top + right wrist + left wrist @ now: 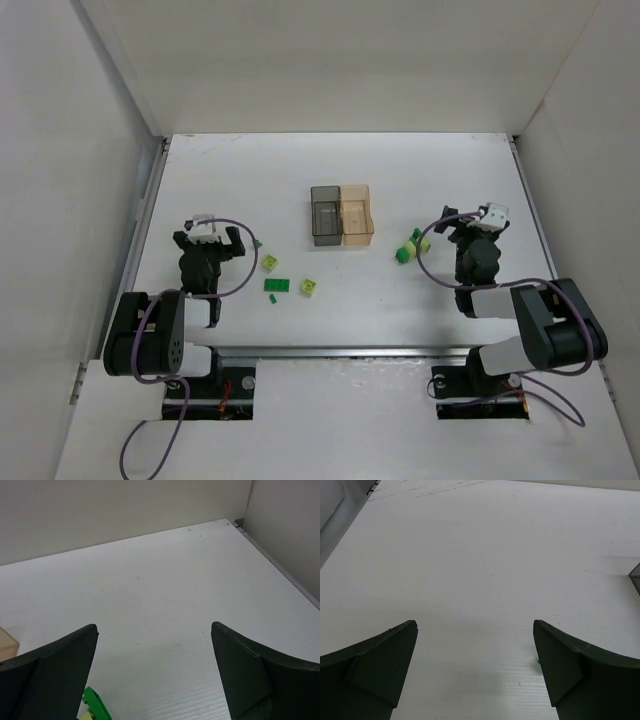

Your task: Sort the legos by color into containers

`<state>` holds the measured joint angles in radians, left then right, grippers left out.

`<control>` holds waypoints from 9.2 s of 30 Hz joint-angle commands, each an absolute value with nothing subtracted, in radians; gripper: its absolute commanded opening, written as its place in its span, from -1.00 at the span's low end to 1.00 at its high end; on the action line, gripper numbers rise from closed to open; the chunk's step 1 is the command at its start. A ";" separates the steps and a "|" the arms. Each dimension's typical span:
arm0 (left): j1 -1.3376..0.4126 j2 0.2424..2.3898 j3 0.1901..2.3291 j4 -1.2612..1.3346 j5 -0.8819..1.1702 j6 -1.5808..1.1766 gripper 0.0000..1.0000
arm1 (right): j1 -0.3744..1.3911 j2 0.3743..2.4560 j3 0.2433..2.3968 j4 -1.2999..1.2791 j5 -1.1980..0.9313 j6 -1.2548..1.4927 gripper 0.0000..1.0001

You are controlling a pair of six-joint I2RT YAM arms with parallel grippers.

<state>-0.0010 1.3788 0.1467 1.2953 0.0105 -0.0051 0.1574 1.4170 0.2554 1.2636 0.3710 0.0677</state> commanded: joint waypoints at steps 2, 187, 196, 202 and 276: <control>-0.006 1.379 0.166 1.506 0.031 0.002 1.00 | 0.153 1.335 0.333 1.149 0.359 0.060 1.00; -0.528 1.707 1.167 0.156 0.241 0.269 -1.00 | 0.437 1.399 1.062 -0.459 0.298 1.210 -1.00; -0.528 1.758 1.167 0.156 0.262 0.267 0.60 | 0.419 1.439 0.994 -0.477 0.221 1.207 -0.65; -0.528 1.701 1.167 0.114 0.298 0.287 0.71 | 0.388 1.483 0.925 -0.427 0.123 1.252 -0.45; -0.827 1.916 1.309 0.095 0.456 0.666 0.87 | 0.170 1.367 1.042 -0.600 0.021 0.566 0.82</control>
<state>-0.8433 2.0693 1.3827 0.0910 0.4225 0.6701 0.1646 1.3403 1.0050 -0.5724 0.0467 0.6125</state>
